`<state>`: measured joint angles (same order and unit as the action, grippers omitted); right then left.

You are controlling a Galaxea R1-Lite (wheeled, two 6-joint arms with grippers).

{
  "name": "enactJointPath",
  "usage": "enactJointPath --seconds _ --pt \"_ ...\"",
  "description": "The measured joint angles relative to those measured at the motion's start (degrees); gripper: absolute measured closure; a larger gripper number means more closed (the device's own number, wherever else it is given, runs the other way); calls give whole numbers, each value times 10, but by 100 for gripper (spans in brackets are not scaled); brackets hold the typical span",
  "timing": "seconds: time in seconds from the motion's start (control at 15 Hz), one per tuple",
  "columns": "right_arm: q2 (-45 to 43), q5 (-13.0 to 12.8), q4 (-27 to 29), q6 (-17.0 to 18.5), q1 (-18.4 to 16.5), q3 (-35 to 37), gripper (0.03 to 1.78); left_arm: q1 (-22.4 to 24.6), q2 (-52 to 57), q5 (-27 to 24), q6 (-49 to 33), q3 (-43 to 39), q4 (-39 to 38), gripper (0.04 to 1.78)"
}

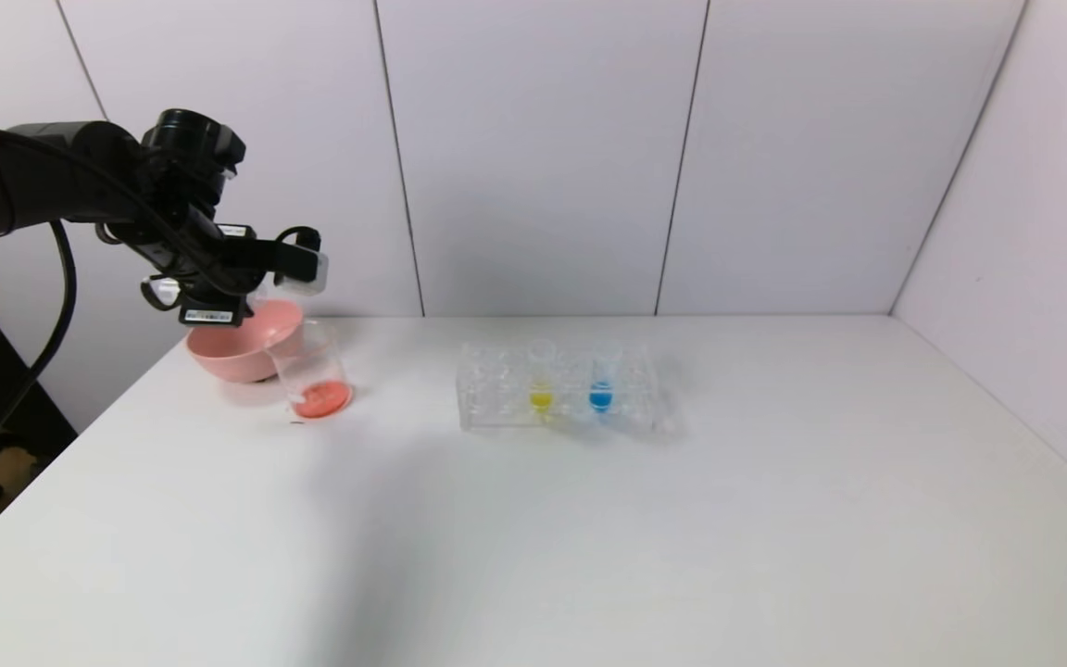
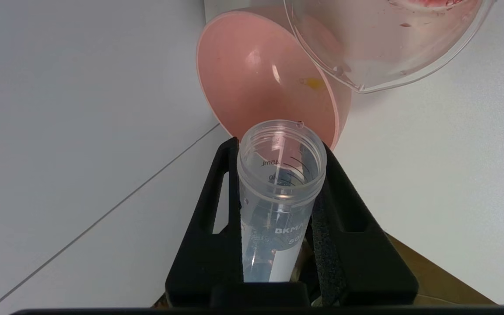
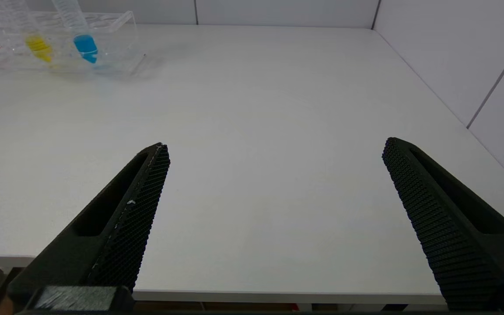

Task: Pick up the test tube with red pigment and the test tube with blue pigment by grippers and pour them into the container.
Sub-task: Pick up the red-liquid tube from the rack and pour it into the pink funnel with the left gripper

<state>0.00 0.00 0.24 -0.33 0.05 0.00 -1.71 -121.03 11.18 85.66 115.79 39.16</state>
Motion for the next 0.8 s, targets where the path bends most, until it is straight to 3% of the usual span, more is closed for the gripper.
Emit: enactJointPath --seconds 0.8 --pt "0 0 0 0 0 0 4 -1 1 -1 -34 0 -21 135"
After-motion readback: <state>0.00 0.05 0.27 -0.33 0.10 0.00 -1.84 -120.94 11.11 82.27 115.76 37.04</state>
